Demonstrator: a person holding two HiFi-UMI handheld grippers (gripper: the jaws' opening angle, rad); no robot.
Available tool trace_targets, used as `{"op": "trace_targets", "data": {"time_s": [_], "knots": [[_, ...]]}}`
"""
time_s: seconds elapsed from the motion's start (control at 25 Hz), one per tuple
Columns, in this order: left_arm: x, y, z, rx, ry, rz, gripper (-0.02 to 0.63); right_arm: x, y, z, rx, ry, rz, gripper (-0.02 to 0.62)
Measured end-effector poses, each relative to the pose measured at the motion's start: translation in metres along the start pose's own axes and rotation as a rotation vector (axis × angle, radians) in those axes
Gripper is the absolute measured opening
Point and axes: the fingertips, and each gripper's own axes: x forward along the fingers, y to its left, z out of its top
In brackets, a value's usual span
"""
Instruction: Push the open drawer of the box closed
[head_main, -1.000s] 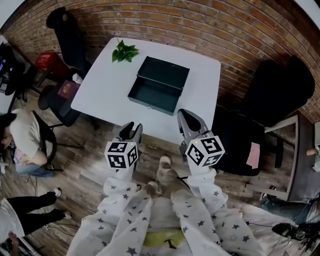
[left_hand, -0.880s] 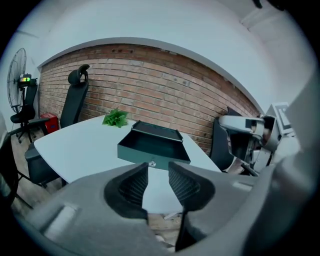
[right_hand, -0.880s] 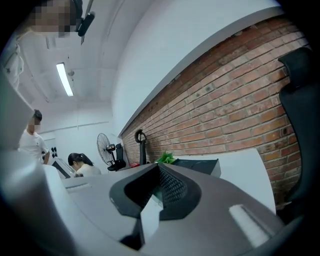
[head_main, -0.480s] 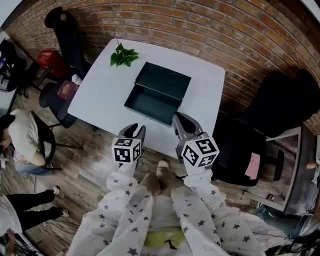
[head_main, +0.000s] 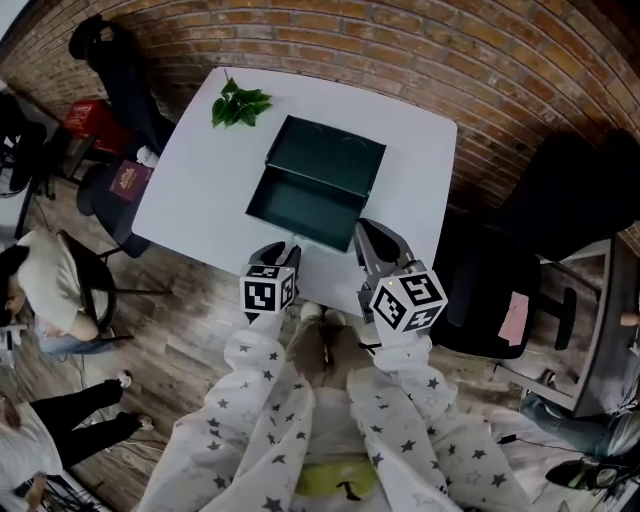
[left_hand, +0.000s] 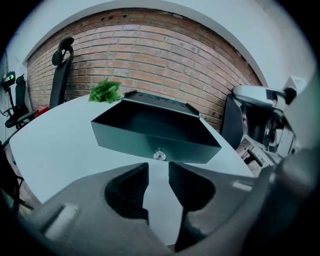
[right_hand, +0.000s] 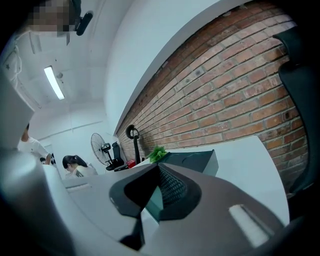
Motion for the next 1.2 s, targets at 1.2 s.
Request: {"op": "trace_targets", "data": {"time_s": [1.2], "knots": [[0.036, -0.005, 0.036, 0.098, 0.039, -0.005, 0.064, 0.022, -0.043, 0.008, 0.056, 0.008, -0.055, 0.008]]}}
